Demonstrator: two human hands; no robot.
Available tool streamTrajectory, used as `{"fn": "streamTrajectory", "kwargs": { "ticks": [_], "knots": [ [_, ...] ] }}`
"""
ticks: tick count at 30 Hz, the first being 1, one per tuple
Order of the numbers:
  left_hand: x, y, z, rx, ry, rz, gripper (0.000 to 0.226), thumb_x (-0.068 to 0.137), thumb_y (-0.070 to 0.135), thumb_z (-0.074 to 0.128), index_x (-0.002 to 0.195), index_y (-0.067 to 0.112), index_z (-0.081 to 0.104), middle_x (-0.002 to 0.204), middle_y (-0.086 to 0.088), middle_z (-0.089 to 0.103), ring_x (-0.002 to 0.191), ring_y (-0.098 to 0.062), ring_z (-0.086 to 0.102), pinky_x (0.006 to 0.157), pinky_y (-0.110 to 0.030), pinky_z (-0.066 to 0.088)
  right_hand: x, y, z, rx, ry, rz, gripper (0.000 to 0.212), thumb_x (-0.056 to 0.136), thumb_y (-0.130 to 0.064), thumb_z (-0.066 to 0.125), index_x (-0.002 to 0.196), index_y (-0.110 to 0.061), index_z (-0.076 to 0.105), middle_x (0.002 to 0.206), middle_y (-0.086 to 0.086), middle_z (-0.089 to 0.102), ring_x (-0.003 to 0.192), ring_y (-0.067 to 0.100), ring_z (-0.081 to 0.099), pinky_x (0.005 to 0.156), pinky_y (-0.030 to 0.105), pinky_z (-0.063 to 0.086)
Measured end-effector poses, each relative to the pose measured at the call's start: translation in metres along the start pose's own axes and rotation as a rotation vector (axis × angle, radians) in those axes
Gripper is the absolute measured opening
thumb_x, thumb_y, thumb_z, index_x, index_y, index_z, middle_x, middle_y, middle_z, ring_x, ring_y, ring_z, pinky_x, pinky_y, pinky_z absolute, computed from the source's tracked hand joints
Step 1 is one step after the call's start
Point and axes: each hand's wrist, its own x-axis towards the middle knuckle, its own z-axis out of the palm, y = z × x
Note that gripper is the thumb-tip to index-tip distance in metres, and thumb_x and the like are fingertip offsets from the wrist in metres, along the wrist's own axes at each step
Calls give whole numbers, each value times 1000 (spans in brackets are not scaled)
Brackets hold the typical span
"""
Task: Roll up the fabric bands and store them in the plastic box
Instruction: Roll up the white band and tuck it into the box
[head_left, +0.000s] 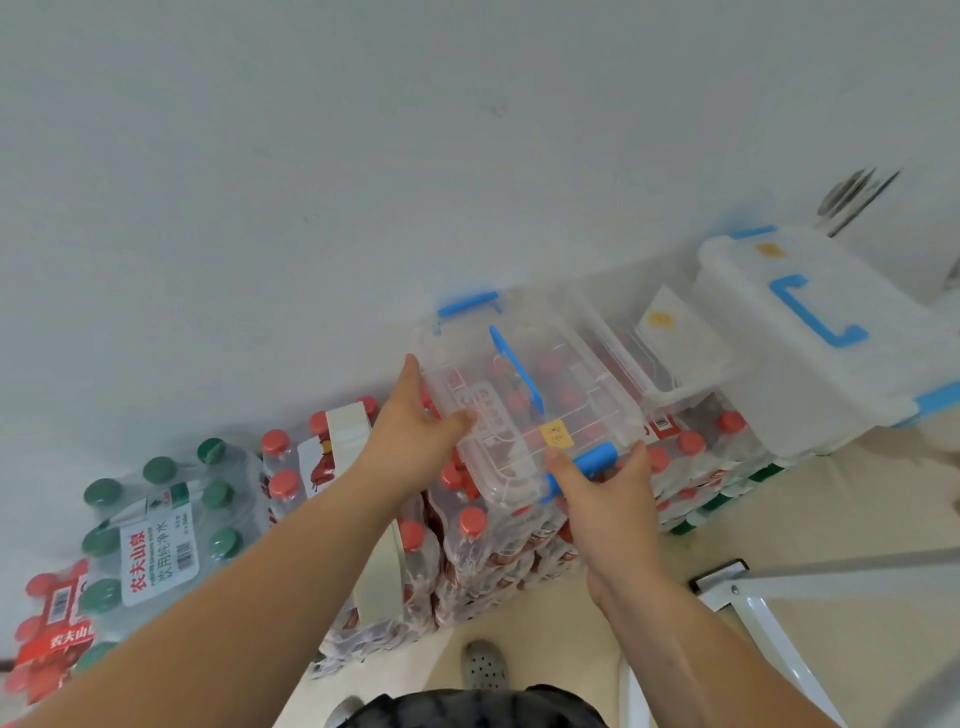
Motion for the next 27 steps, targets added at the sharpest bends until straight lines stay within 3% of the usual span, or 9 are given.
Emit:
{"fn": "streamTrajectory", "kwargs": {
  "ticks": [4,7,8,10,13,17,19,22,27],
  "knots": [
    [4,-2,-1,14,9,17,67,87,26,71,145,33,38,121,16,70,98,-10,73,88,-43,61,-12,-10,4,-59,30,0,105,82,-50,81,159,-35,12,162,1,31,137,18,51,109,48,49],
    [-2,-7,-5,31,28,-4,77,91,43,68,154,39,24,127,33,57,87,16,66,75,-16,55,-28,-24,7,-239,88,-162,103,84,-57,75,157,-44,4,169,-11,8,156,19,16,121,54,32],
    [-4,-10,-9,41,48,-22,83,91,47,66,158,38,16,137,29,50,100,17,62,82,-16,52,-33,-30,9,-325,92,-245,98,86,-57,73,156,-45,7,169,-13,6,158,17,8,122,53,27],
    [-8,-18,-22,63,103,-51,85,92,51,64,160,35,14,160,12,35,135,-8,50,102,-31,45,-41,-43,16,-467,61,-417,85,88,-55,69,154,-44,17,168,-15,5,157,15,3,123,54,24],
    [-14,-32,-50,137,196,-74,71,92,50,62,154,37,29,157,6,41,132,-25,54,105,-41,45,-47,-59,40,-565,-17,-628,63,89,-51,64,145,-33,41,163,-7,19,154,22,12,121,52,29],
    [-23,-52,-90,218,264,-103,51,93,43,63,140,31,51,140,4,56,108,-20,65,82,-32,50,-52,-62,92,-560,-186,-822,43,90,-39,66,127,-18,62,141,2,47,136,21,40,114,25,32],
    [-27,-61,-104,254,267,-116,41,92,42,64,131,31,57,134,2,60,104,-17,66,80,-31,50,-49,-55,120,-588,-334,-773,41,89,-35,69,126,-17,64,136,2,51,130,19,44,111,33,41],
    [-29,-73,-117,352,235,-98,44,93,37,62,135,27,57,136,-2,59,113,-18,62,92,-35,48,-37,-38,160,-726,-512,-638,46,90,-38,69,132,-21,61,137,-2,50,129,16,43,111,38,41],
    [-9,-82,-130,478,149,-102,45,93,34,62,137,24,57,138,-3,59,116,-22,62,86,-28,44,-4,-13,205,-930,-598,-436,46,96,-36,63,138,-18,59,147,5,50,138,28,43,113,39,39]
  ]
}}
